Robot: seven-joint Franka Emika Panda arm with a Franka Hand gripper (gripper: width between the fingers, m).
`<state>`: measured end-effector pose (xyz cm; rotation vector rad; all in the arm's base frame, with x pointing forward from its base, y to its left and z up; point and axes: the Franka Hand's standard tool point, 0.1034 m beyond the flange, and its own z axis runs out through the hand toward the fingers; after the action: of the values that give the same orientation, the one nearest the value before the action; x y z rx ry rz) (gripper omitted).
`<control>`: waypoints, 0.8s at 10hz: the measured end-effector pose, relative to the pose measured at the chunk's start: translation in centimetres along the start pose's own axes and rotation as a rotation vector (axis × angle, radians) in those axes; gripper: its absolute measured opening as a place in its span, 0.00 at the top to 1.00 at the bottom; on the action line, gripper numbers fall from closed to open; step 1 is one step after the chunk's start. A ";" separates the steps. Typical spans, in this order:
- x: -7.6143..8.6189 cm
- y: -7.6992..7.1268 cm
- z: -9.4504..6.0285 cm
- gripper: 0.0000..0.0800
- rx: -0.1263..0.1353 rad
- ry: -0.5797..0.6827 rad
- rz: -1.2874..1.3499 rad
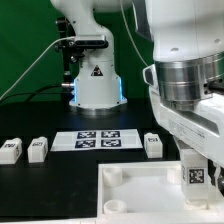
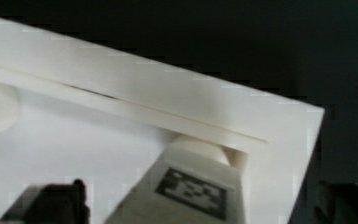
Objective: Assemble one leg
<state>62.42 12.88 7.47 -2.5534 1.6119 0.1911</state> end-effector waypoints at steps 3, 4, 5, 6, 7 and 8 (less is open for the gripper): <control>0.1 0.2 -0.4 0.19 -0.007 0.014 -0.392; 0.2 0.2 -0.4 0.19 -0.009 0.015 -0.467; 0.3 0.3 -0.4 0.19 -0.013 0.018 -0.594; 0.4 0.3 -0.4 0.19 -0.027 0.029 -0.719; 0.3 0.3 -0.4 0.19 -0.045 0.043 -0.787; 0.4 0.4 -0.4 0.22 -0.044 0.041 -0.783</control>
Offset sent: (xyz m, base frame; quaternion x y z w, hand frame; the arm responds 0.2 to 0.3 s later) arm 0.0000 0.0000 0.0000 0.0000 0.0000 -0.1790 0.9838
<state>62.27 12.30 7.75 -2.9985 0.5172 0.0934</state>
